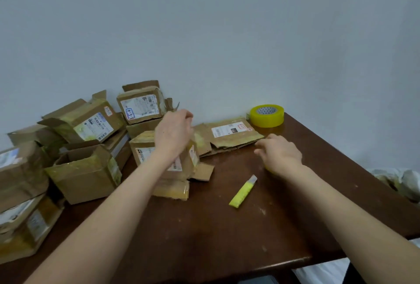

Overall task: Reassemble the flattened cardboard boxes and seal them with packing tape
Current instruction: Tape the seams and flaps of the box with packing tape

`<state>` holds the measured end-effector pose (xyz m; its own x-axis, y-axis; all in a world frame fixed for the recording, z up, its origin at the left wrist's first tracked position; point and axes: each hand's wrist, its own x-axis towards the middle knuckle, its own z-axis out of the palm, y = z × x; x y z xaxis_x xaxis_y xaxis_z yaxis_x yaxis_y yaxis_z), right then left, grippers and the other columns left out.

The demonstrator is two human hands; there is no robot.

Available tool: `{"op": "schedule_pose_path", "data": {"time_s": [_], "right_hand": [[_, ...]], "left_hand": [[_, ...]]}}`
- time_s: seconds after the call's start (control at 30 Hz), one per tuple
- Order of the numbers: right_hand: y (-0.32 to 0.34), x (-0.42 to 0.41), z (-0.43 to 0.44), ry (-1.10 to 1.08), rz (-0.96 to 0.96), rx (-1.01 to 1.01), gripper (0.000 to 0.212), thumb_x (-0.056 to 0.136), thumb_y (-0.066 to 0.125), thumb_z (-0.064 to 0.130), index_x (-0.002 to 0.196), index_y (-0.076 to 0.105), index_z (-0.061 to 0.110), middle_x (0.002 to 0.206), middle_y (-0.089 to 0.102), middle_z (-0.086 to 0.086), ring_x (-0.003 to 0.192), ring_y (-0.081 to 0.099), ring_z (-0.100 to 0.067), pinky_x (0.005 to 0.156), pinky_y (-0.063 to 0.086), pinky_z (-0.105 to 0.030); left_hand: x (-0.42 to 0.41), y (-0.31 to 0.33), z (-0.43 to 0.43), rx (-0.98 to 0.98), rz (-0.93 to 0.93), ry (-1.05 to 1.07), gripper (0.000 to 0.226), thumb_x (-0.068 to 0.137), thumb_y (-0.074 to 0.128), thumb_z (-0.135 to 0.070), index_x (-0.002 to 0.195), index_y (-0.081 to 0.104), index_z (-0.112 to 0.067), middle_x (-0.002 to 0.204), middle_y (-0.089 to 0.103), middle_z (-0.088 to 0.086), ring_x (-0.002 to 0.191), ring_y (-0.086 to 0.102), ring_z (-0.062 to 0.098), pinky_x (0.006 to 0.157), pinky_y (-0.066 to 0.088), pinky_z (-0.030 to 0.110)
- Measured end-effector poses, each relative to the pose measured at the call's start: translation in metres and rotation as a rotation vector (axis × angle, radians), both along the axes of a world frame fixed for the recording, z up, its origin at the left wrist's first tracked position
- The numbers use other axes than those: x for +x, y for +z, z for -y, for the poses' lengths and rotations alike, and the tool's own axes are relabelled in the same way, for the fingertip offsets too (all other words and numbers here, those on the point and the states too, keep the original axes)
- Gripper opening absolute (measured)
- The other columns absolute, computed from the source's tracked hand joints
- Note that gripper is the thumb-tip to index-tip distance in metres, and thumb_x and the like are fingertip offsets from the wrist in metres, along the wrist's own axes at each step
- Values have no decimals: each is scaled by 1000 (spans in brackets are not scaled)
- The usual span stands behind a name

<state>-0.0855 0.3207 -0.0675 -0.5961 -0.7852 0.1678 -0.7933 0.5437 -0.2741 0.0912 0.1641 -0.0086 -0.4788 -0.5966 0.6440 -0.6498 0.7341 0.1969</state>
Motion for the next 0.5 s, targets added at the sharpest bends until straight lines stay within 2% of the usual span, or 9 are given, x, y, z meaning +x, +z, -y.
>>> {"op": "schedule_pose_path", "data": {"time_s": [0.1,0.13,0.2,0.27,0.33,0.4,0.43,0.5], "right_hand": [[23,39,48,166,73,-343,36,102,39,29,128,59,16,134,55,-7,123,48,-27,97,40,-37],[32,58,66,237,117,-403,37,102,39,28,129,57,12,134,55,-9,124,48,-28,99,39,-37],[42,96,104,337,233,-369,43,103,36,32,134,50,6,140,48,-12,129,43,-29,105,34,-37],[38,124,137,341,348,-246,54,103,32,39,141,38,1,149,35,-15,138,31,-31,111,28,-41],[26,137,155,276,431,-167,64,103,28,43,148,24,-2,158,14,-20,145,16,-35,117,19,-43],[18,141,161,211,516,-183,67,104,26,41,151,7,-2,160,-6,-20,147,9,-35,118,13,-40],[16,140,163,178,554,-201,67,104,27,39,152,3,-2,160,-9,-19,147,10,-35,117,14,-39],[13,140,163,106,632,-240,70,104,30,37,151,-3,-1,160,-3,-19,146,16,-35,116,19,-40]], "left_hand": [[45,11,54,45,-23,143,33,101,38,-20,121,62,-12,117,65,10,107,59,27,80,48,39],[54,11,69,93,-7,179,33,101,37,-22,122,60,-11,117,65,11,106,59,29,80,48,39],[63,5,92,240,61,221,36,101,35,-27,125,56,-10,121,62,14,108,57,32,81,45,38],[67,-8,107,405,143,217,48,100,36,-38,137,46,-10,136,53,14,122,50,32,94,42,39],[69,-23,114,464,209,203,62,97,38,-48,145,36,-9,146,44,12,131,43,31,104,37,39],[70,-32,117,440,216,218,66,95,41,-50,145,36,-7,144,46,13,129,45,31,102,38,38],[71,-35,118,456,199,230,66,95,42,-50,142,38,-6,140,50,14,126,48,31,98,41,37],[75,-40,120,573,134,214,62,94,45,-52,133,49,-4,129,58,13,116,55,31,91,44,35]]}}
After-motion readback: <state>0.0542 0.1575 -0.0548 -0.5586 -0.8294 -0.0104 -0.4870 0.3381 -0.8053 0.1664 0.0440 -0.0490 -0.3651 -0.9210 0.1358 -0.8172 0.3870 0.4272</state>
